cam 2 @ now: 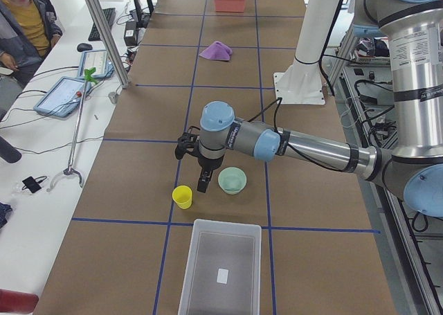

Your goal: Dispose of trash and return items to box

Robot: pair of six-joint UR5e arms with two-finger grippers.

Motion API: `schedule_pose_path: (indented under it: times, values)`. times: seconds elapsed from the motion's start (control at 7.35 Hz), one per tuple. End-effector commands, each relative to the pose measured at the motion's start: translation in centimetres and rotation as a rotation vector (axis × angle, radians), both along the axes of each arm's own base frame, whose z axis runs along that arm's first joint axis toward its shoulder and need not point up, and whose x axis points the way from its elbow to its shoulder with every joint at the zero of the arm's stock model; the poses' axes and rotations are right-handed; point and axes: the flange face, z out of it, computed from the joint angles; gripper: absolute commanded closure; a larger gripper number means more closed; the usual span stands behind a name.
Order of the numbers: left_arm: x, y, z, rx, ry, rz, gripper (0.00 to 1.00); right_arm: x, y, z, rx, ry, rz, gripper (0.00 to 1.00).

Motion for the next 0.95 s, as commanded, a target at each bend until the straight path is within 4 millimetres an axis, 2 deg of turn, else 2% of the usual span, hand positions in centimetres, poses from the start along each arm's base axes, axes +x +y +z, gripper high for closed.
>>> schedule_pose_path:
  times: [0.0,0.14,0.82]
  values:
    - [-0.2,0.16,0.35,0.046,0.008,-0.008,0.02,0.02,-0.03,-0.01,0.002,-0.006,-0.002,0.0]
    - [-0.01,-0.06,1.25,0.037,0.003,-0.003,0.02,0.02,-0.02,-0.09,0.001,-0.006,0.0,0.0]
    - [0.19,-0.35,0.41,0.019,0.021,-0.04,0.02,0.02,0.05,-0.61,0.009,-0.009,0.003,0.0]
